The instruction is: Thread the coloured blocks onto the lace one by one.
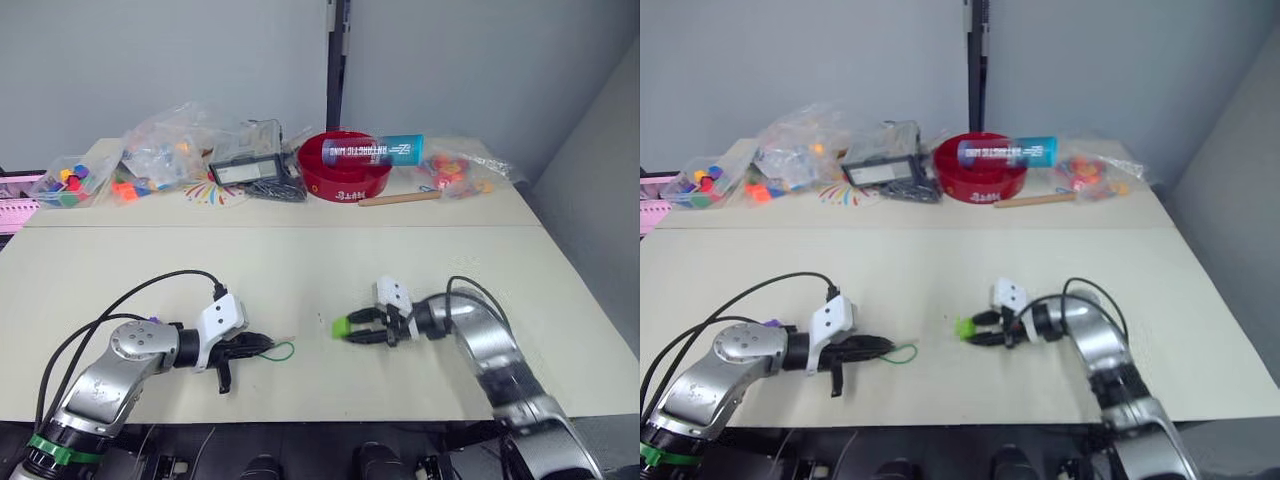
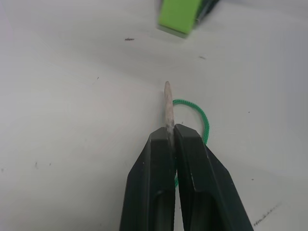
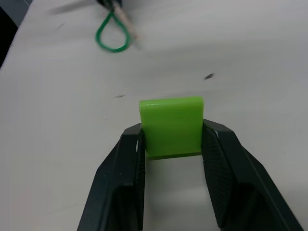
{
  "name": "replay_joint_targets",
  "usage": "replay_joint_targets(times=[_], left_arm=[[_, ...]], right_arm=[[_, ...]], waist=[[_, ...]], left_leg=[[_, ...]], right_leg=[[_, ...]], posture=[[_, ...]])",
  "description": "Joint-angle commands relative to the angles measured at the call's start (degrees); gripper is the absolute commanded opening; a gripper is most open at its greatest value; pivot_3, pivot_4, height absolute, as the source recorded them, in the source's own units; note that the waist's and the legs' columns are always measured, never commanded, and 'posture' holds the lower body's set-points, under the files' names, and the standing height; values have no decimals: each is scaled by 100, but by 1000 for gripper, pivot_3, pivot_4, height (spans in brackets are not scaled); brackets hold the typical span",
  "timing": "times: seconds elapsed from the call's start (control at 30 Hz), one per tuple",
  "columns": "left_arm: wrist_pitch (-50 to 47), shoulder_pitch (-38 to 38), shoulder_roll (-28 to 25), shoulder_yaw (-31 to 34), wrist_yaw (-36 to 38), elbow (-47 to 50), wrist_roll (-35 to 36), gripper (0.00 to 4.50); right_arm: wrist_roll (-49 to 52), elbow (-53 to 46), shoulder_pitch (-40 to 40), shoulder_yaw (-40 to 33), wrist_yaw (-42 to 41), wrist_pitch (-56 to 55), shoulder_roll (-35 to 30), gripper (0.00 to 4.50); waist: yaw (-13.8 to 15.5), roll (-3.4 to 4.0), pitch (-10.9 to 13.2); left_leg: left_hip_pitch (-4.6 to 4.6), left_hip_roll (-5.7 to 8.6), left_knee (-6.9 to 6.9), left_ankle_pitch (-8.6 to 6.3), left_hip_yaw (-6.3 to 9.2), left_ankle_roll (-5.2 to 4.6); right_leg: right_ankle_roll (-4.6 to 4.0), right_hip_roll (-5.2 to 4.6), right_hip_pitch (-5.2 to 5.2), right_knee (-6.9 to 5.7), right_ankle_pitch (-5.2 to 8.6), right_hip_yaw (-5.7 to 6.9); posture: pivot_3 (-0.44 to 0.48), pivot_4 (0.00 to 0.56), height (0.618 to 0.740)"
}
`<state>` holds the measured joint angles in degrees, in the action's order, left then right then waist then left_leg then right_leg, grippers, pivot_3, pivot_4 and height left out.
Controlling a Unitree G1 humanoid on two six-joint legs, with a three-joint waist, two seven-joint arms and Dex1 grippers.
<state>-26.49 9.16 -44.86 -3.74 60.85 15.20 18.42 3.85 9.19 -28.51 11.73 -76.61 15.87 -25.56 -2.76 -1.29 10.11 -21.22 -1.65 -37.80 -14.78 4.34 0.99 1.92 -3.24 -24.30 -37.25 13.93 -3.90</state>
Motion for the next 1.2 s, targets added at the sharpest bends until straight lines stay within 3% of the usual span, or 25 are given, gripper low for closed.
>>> replay_joint_targets(times=[0.03,0.3,0.5,0.57,0.7,0.93,1.13,1.2], left_arm=[[71,127,-36,18,141,33,120,0],[-122,204,2,-28,141,227,146,0],[-331,269,4,-19,84,370,197,0],[-376,285,-4,-20,64,393,218,0],[-442,282,-24,-13,46,448,265,0],[-466,274,-33,-12,48,453,291,0],[-437,319,-27,-63,88,385,266,0],[-428,326,-31,-74,99,373,259,0]], right_arm=[[143,-655,52,173,163,301,-43,1139],[-145,-346,-33,666,612,277,36,1139],[33,-567,109,640,779,631,19,1139],[89,-742,212,602,876,796,-10,2191],[259,-1717,783,438,1554,1467,113,3532],[263,-3025,1606,427,2802,2310,427,3532],[248,-3162,1828,512,3382,2466,622,3532],[261,-3134,1881,465,3560,2398,704,3027]], waist=[[-50,0,0],[-111,-4,-1],[-124,-4,-2],[-115,-4,-2],[-104,-5,-2],[-72,-5,-2],[-70,-5,-2],[-75,-5,-2]], left_leg=[[0,-6,0,1,-3,0],[5,-11,-2,6,-3,5],[10,-16,-2,6,-2,5],[11,-16,-2,6,-3,5],[8,-16,-3,6,-1,5],[6,-14,-2,6,-1,5],[5,-15,-2,6,-2,5],[5,-15,-2,6,-2,5]], right_leg=[[-1,7,1,10,-1,-2],[-4,13,7,8,-2,-3],[-5,15,11,4,-4,-3],[-6,16,12,4,-4,-3],[-5,15,11,5,-3,-2],[-4,15,10,7,-2,-3],[-3,15,10,11,-2,-3],[-3,15,10,11,-2,-3]], posture=[[0,150,731],[0,150,731],[0,150,731],[0,150,731],[0,150,731],[0,150,731],[0,150,731],[0,150,731]])
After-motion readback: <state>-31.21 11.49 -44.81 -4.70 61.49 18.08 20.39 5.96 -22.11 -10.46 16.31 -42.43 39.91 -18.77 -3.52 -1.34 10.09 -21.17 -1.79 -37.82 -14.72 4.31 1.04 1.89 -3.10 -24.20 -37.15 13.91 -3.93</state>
